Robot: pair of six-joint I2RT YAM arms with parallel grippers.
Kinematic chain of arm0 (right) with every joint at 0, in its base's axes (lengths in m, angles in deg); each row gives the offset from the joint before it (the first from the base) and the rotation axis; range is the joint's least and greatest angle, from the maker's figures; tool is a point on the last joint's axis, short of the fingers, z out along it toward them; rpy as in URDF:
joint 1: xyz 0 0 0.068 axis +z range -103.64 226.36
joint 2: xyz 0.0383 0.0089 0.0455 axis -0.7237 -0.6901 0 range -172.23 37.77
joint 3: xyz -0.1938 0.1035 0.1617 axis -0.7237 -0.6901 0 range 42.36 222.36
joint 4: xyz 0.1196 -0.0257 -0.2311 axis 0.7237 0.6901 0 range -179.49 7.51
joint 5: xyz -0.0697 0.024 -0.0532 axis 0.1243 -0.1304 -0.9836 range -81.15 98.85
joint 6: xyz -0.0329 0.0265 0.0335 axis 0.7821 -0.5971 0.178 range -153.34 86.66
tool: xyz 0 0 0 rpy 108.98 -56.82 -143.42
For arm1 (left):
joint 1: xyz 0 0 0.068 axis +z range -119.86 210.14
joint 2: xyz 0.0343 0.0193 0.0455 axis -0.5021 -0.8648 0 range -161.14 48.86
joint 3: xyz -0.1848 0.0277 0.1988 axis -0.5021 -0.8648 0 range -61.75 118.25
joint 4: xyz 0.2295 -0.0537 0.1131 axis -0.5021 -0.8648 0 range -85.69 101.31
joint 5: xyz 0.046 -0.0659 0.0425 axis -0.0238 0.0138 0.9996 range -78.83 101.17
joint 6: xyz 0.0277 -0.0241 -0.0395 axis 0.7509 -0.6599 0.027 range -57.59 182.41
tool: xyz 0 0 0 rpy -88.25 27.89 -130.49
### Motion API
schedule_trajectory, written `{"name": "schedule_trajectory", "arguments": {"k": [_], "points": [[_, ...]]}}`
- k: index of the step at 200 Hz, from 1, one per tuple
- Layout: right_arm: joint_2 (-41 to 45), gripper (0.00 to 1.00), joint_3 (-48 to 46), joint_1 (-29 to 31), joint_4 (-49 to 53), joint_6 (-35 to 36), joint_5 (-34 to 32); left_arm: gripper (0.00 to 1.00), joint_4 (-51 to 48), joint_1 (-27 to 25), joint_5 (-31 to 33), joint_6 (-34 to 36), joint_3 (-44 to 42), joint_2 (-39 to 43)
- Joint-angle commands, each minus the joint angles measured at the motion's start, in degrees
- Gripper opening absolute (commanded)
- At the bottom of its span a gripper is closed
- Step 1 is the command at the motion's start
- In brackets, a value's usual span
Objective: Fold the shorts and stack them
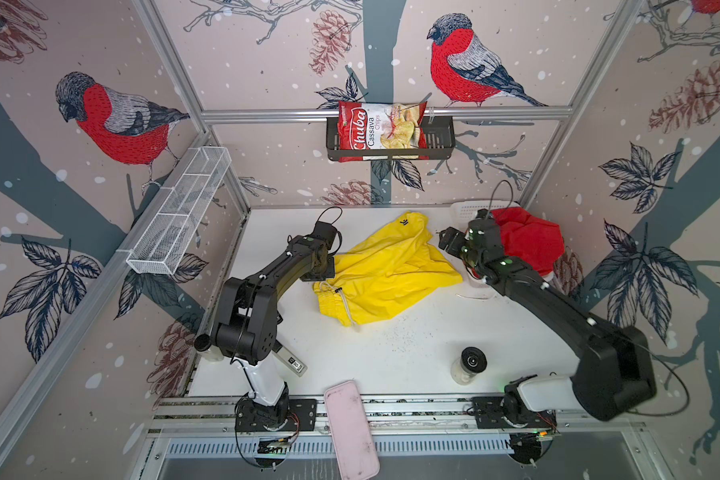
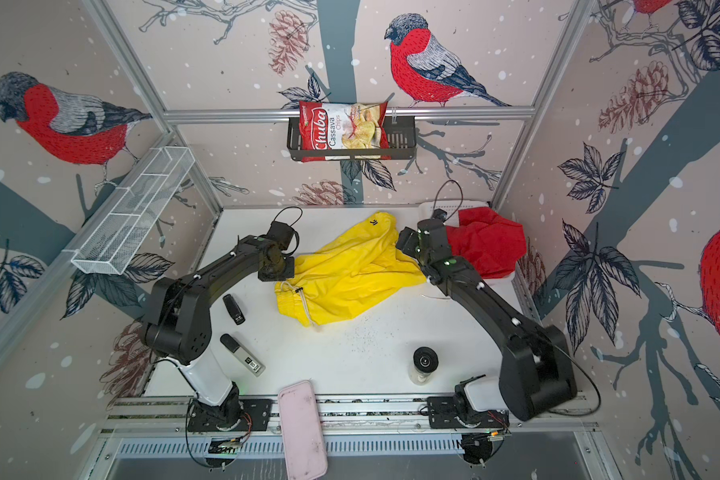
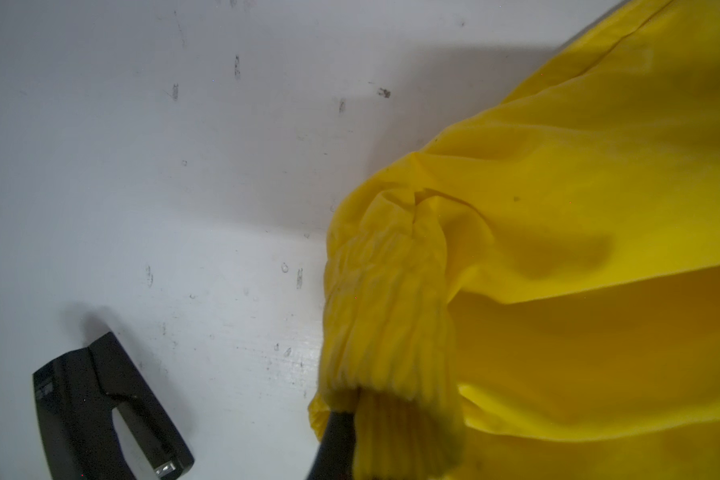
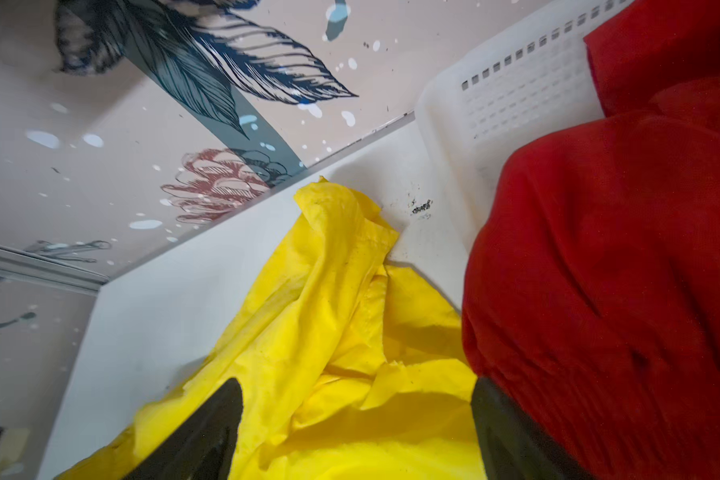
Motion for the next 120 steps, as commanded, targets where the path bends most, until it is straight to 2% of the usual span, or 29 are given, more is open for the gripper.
{"name": "schedule_trajectory", "arguments": {"k": [1, 19, 37, 58, 79, 87, 95, 100, 103, 112, 115, 120], "points": [[-8.51, 0.87, 8.70, 0.14, 4.66, 5.49, -3.05, 0.16, -1.35, 0.34, 0.21, -0.99, 0.05, -0.35], [-19.04, 0.88, 20.63, 0.50, 9.55, 9.01, -4.20, 0.54, -1.27, 0.58, 0.12, -1.19, 0.00, 0.30], [-28.20, 0.90, 31.09, 1.01, 11.50, 11.97, -4.20, 0.75, -0.76, 1.52, -1.35, -1.74, 0.20, 2.35], [-38.16, 0.90, 42.79, 1.10, 14.90, 13.46, -2.77, 0.85, 1.41, 3.34, -4.95, -2.43, 0.14, 5.61], [-46.16, 0.90, 51.61, 1.10, 17.79, 13.27, -1.08, 0.87, 3.72, 5.48, -9.05, -3.58, -0.12, 8.26], [-48.38, 0.87, 53.94, 1.10, 18.49, 13.16, -0.05, 0.88, 4.74, 6.13, -10.17, -3.90, -0.09, 9.07], [-49.76, 0.80, 54.97, 1.10, 18.32, 12.92, 0.39, 0.89, 5.55, 6.75, -11.21, -4.18, -0.12, 9.59], [-50.22, 0.71, 54.76, 1.08, 17.77, 12.71, 0.80, 0.90, 6.12, 7.13, -12.01, -4.38, -0.25, 9.87], [-50.33, 0.62, 54.46, 1.10, 17.39, 12.60, 1.21, 0.90, 6.61, 7.40, -12.58, -4.59, -0.23, 10.03], [-50.04, 0.26, 53.18, 1.10, 16.37, 11.86, 1.90, 0.92, 8.08, 8.04, -15.21, -5.13, -0.76, 10.48], [-49.69, 0.18, 52.46, 1.10, 15.77, 11.74, 2.05, 0.92, 8.71, 8.34, -16.40, -5.33, -1.08, 10.61], [-48.64, 0.10, 50.89, 1.16, 14.64, 11.72, 2.27, 0.94, 9.81, 8.83, -18.09, -5.77, -1.66, 10.91]]}}
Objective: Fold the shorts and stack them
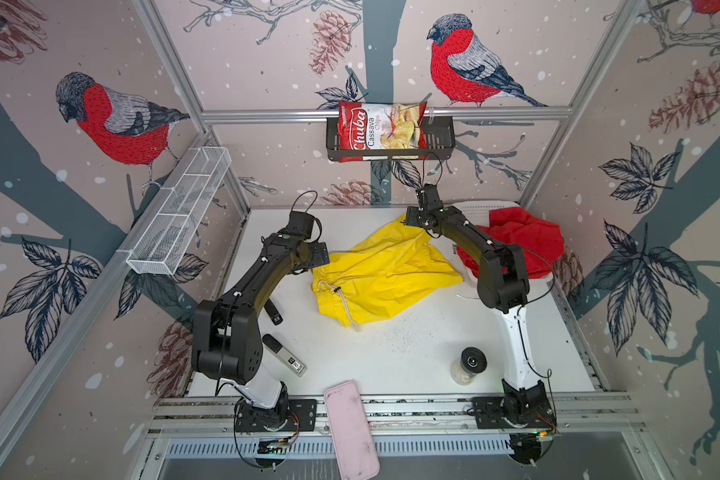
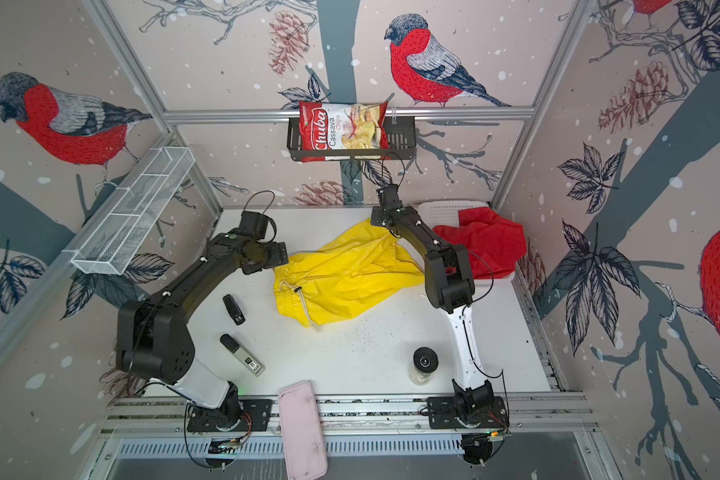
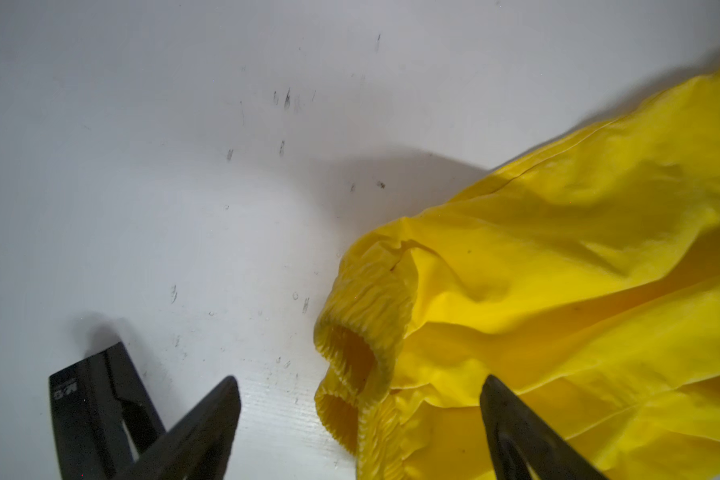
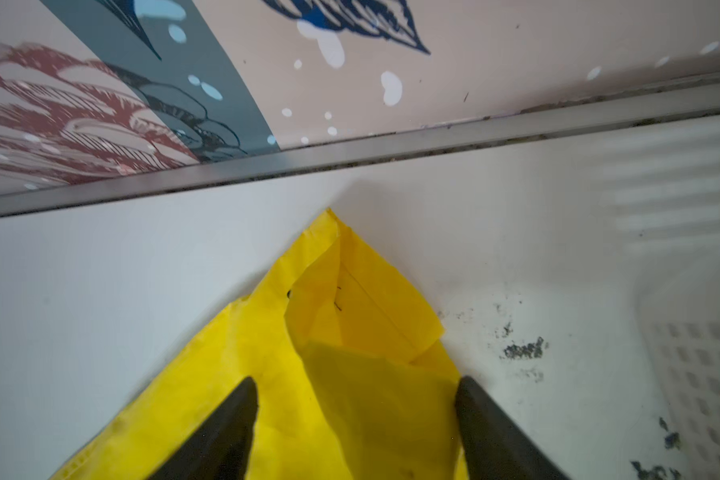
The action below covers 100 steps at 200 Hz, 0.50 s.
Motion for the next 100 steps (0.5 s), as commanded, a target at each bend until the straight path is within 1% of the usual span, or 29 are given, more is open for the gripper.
{"name": "schedule_trajectory", "arguments": {"k": [1, 4, 10, 37, 56, 72, 86, 100], "points": [[1.31, 0.08, -2.84, 0.10, -1.36, -0.72, 2.33, 0.95, 5.32, 1.59, -8.48, -1.95, -1.45, 1.27], [2.20, 0.05, -4.15, 0.23, -2.35, -0.63, 2.23, 0.97, 6.02, 1.81, -9.43, -2.28, -1.84, 1.42], [4.32, 0.01, -7.38, 0.48, -4.70, -0.43, 1.74, 0.97, 7.23, 2.31, -10.94, -3.02, -2.63, 1.69], [18.25, 0.00, -26.25, 1.80, -14.13, -0.27, -2.68, 0.97, 8.50, 4.11, -14.64, -3.93, -3.20, 0.86], [28.32, 0.00, -40.15, 3.12, -18.68, -2.18, -5.77, 0.95, 8.43, 4.96, -16.09, -3.65, -2.56, -0.63], [35.36, 0.00, -50.69, 4.93, -20.22, -5.05, -8.38, 0.89, 9.68, 5.21, -18.10, -3.92, -3.07, -1.62], [40.33, 0.00, -58.44, 6.97, -19.80, -8.42, -10.20, 0.88, 11.83, 5.25, -21.10, -3.93, -4.40, -2.33], [44.47, 0.00, -65.44, 9.30, -18.87, -11.94, -11.99, 0.89, 12.80, 5.26, -22.47, -4.64, -5.36, -3.54]]}}
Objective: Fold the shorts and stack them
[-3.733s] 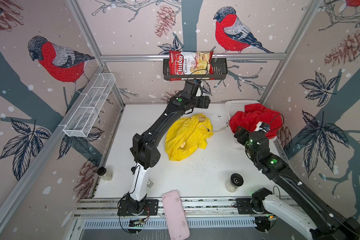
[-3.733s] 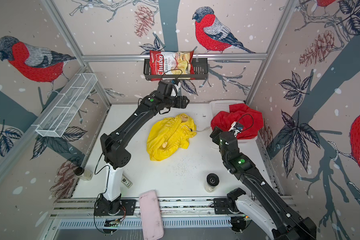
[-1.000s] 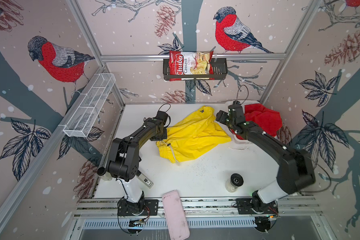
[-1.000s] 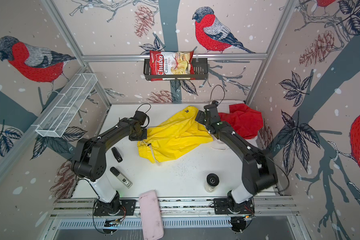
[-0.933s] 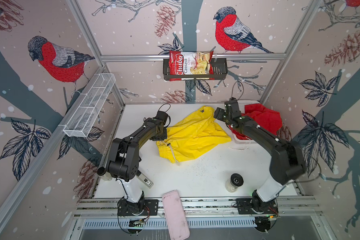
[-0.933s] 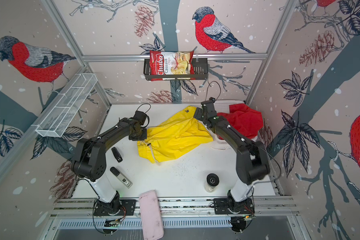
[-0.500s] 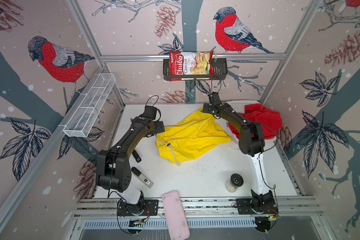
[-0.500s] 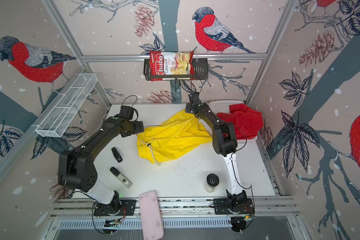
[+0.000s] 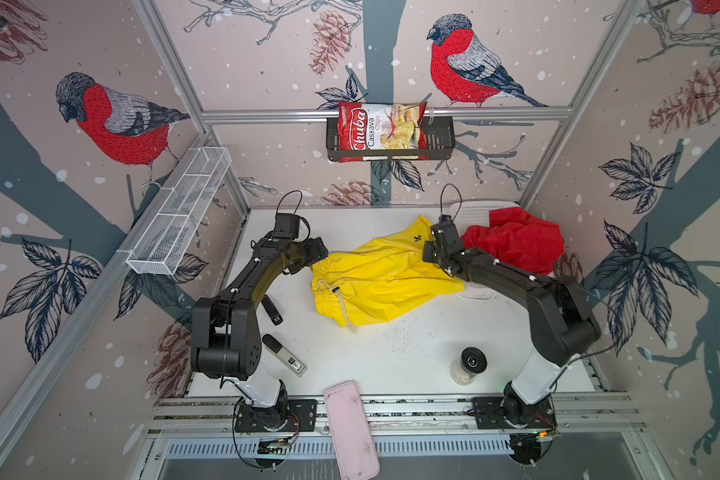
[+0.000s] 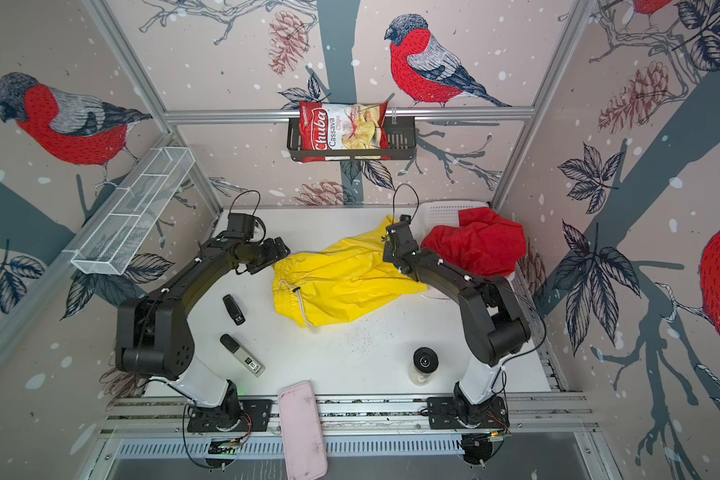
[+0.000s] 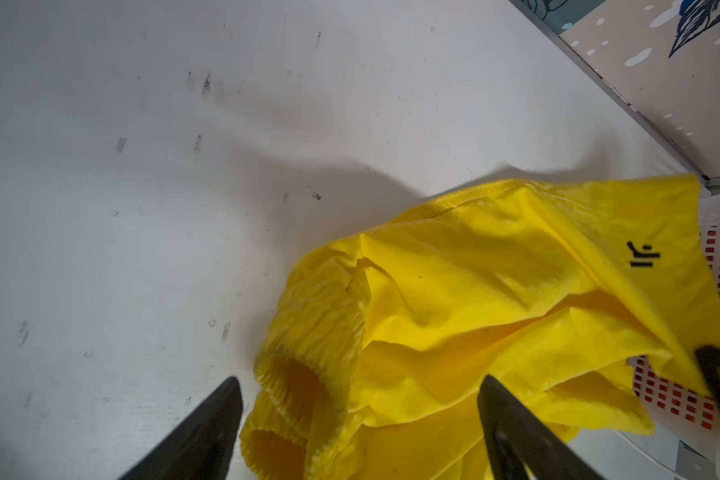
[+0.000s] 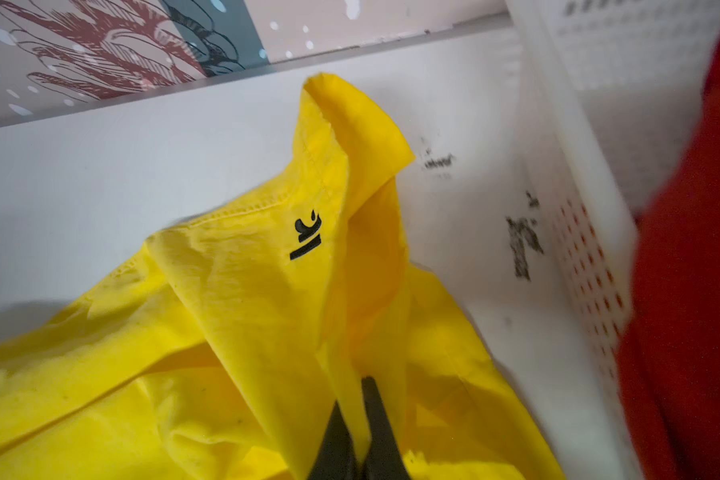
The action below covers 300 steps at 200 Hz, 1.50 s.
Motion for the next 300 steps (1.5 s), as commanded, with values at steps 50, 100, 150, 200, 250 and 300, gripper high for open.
{"name": "schedule_trajectory", "arguments": {"k": [50, 100, 150, 200, 250, 300], "points": [[13.16, 0.06, -24.77, 6.34, 1.96, -17.45, -4.90, 0.89, 2.92, 0.23, -4.83, -1.35, -0.69, -2.99], [21.66, 0.62, -19.55, 4.11, 8.16, -11.60, -6.55, 0.82, -0.59, 0.23, 0.67, -1.47, 1.54, -0.35], [25.61, 0.60, -13.23, -5.89, 6.92, -6.65, 3.45, 0.88, -1.39, 0.05, 5.39, -2.47, 5.29, 1.30], [12.88, 0.63, -8.65, -7.11, 8.09, -6.85, 8.07, 0.88, -0.30, -1.84, 7.49, -3.80, 5.61, -2.86], [1.88, 0.63, -4.27, -8.28, 3.77, -7.86, 6.87, 0.88, -0.85, -3.51, 7.79, -4.30, 9.28, -7.01], [-8.27, 0.68, 2.63, -8.92, 3.27, -7.58, 5.88, 0.80, -0.92, -4.34, 6.90, -4.77, 11.56, -10.62]]}}
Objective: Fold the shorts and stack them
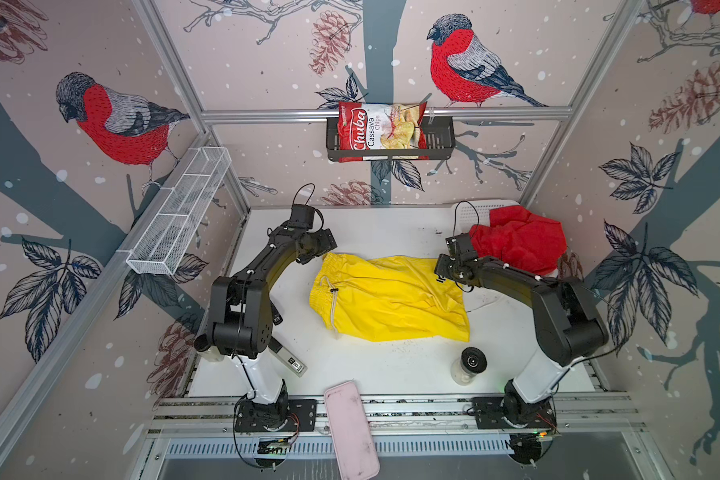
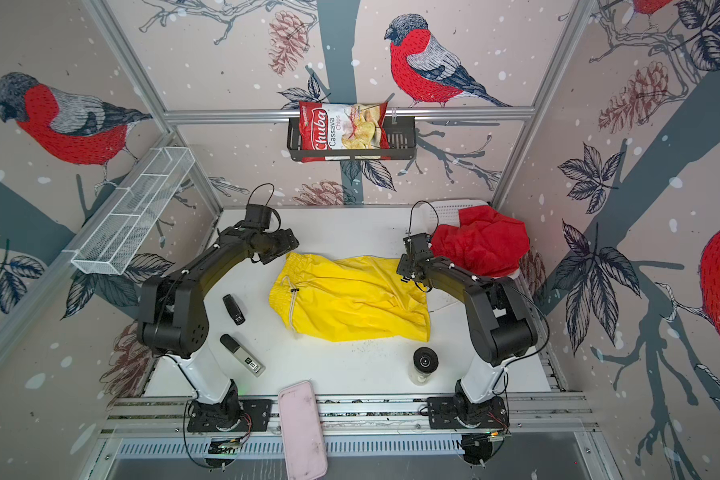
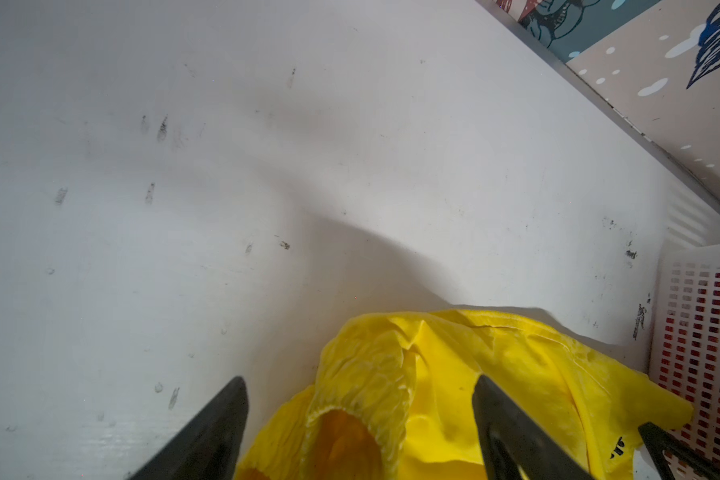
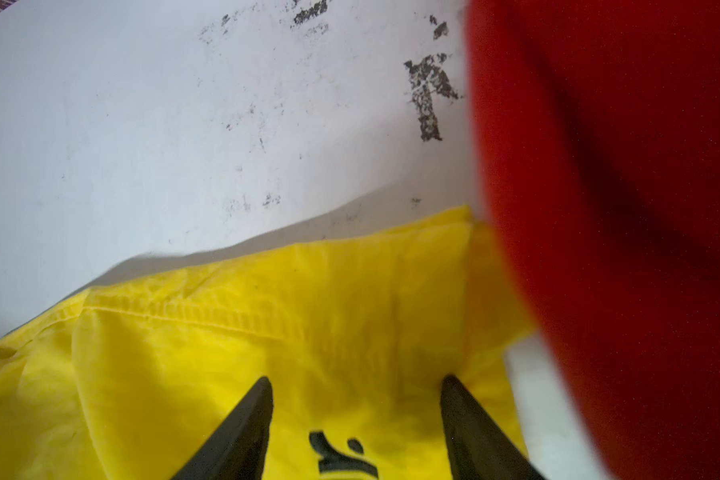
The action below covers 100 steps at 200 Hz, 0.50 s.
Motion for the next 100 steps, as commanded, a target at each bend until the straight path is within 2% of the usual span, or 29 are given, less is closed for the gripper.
{"name": "schedule_trajectory", "arguments": {"k": [1, 11, 16, 24, 37, 44, 54, 100], "points": [[-3.56, 0.68, 2.63, -0.10, -1.31, -0.43, -1.06, 0.80, -0.43, -0.28, -0.06, -0.43, 1.35, -1.22], [-5.41, 0.68, 3.75, -0.20, -2.11, -0.35, -0.14, 0.74, -0.45, -0.21, -0.16, -0.28, 1.78, -1.66], [-6.24, 0.64, 4.29, -0.13, -2.67, -0.34, 0.79, 0.69, -0.44, -0.23, -0.15, -0.17, 1.92, -1.80], [-7.36, 0.51, 5.16, -0.08, -3.90, -0.17, 2.77, 0.59, -0.54, -0.20, 0.07, -0.17, 2.25, -1.95], [-8.44, 0.16, 6.56, 0.20, -5.26, -0.41, 5.11, 0.34, -1.08, -0.19, 0.62, -0.28, 3.13, -2.18], [-8.57, 0.07, 7.57, 0.51, -5.47, -0.22, 5.47, 0.22, -1.04, -0.06, -0.05, 0.01, 3.78, -2.33], [-8.21, 0.01, 9.16, 0.98, -5.27, 0.21, 5.38, 0.00, -1.37, 0.26, -1.90, 1.09, 5.39, -2.92], [-1.08, 0.00, 18.23, -0.40, -1.29, 3.15, 4.08, 0.00, -2.91, 2.01, -2.44, 2.29, 13.25, -2.76]]}}
